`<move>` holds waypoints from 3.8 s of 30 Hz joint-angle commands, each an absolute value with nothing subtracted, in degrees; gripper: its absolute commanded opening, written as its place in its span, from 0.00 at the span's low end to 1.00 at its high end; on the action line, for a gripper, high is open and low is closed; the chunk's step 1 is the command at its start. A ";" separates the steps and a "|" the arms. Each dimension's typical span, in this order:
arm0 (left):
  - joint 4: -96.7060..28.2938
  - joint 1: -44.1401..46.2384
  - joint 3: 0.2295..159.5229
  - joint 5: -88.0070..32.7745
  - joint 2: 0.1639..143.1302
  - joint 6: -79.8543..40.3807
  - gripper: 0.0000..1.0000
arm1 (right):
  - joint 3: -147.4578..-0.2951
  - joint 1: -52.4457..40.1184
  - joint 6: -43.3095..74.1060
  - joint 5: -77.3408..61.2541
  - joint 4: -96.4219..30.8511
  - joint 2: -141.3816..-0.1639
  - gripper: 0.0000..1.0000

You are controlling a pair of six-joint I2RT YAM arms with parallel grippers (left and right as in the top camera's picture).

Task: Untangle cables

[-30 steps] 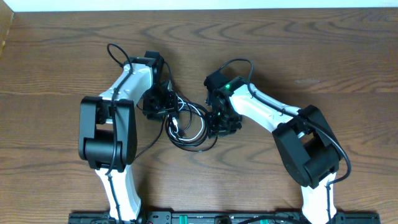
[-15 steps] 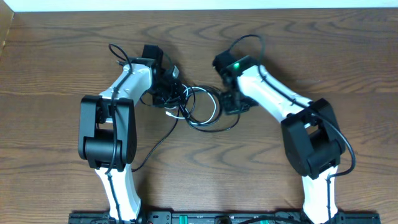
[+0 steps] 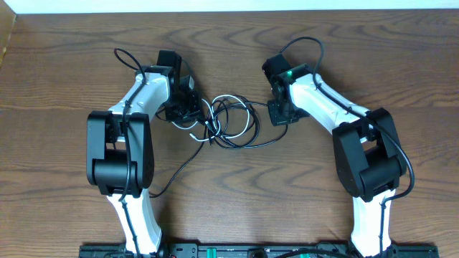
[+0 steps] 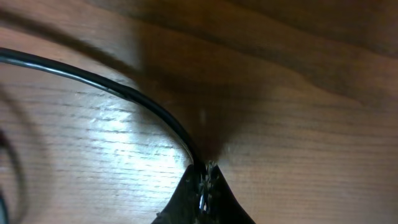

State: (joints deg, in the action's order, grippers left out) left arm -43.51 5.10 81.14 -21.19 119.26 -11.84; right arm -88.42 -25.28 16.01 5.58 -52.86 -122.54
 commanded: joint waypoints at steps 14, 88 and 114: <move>-51.81 1.21 80.68 12.53 120.53 -15.38 0.23 | -83.50 -15.03 12.56 12.95 -48.77 -123.76 0.01; -49.39 11.03 80.95 -3.88 120.25 -21.47 0.64 | -73.65 -27.81 -16.58 -3.11 -30.48 -123.90 0.41; -55.18 8.10 81.12 -28.86 106.50 1.91 0.89 | -101.69 -32.82 -10.31 -12.62 -58.08 -121.27 0.99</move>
